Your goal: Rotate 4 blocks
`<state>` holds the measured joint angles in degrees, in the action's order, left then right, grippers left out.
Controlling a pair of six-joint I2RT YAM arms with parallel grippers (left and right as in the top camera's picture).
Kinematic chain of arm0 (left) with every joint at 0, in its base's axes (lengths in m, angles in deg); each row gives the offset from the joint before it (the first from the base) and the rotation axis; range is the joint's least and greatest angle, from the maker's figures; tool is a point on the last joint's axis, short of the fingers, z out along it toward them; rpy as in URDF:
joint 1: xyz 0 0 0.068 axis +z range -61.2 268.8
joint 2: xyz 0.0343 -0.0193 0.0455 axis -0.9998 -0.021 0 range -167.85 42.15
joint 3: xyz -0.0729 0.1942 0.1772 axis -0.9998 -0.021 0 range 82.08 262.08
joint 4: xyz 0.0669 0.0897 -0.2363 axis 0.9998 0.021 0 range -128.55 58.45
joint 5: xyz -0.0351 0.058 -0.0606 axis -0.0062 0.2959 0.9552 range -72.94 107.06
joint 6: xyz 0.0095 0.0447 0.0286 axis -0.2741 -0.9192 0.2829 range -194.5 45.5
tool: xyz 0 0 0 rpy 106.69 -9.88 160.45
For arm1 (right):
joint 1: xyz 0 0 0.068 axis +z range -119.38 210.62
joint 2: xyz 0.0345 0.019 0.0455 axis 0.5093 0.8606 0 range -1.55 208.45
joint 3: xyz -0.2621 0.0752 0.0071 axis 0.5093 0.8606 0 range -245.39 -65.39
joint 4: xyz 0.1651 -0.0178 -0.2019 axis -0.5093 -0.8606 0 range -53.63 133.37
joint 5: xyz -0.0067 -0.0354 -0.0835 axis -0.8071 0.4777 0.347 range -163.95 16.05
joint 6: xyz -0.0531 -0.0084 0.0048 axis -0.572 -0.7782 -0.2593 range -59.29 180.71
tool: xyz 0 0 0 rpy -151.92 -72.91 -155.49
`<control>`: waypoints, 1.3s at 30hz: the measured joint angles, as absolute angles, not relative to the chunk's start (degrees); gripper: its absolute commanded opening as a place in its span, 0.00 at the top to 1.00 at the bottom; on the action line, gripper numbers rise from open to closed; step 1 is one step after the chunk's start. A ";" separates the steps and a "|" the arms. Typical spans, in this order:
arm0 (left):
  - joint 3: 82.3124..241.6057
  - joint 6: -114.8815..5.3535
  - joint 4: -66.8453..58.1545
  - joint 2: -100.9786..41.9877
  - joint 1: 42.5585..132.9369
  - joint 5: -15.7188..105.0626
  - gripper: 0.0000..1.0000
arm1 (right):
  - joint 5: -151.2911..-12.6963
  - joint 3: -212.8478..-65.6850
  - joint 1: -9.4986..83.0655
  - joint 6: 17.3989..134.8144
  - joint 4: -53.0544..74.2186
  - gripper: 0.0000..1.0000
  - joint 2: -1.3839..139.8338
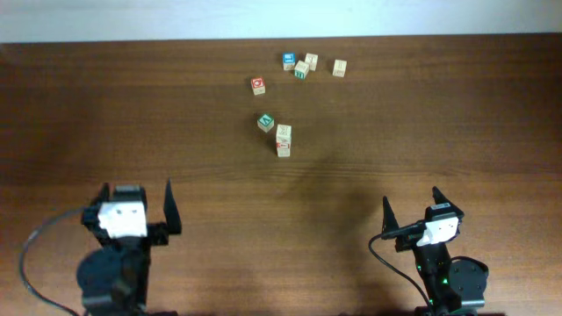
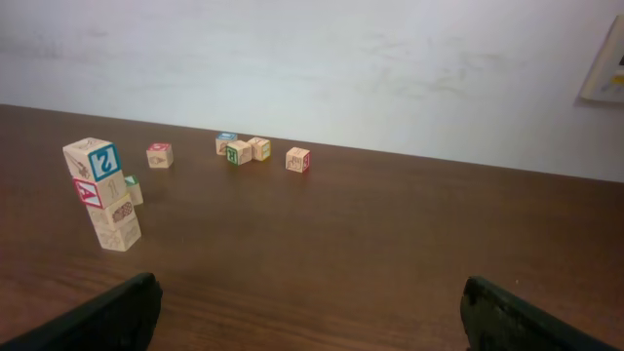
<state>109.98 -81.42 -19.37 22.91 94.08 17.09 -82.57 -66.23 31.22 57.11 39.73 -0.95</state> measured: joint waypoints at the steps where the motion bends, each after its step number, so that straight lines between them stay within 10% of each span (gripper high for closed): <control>1: 107.19 -82.07 -21.36 25.73 94.08 17.04 0.01 | -82.57 -66.23 31.22 57.07 39.75 0.02 -0.99; 10: 86.40 -87.21 -37.97 40.06 92.13 14.25 0.01 | -82.57 -66.23 31.22 57.09 39.73 0.02 -0.97; 39: 82.86 -87.41 -34.08 41.42 92.13 13.24 0.01 | -82.57 -66.23 31.22 57.11 39.73 0.02 -0.97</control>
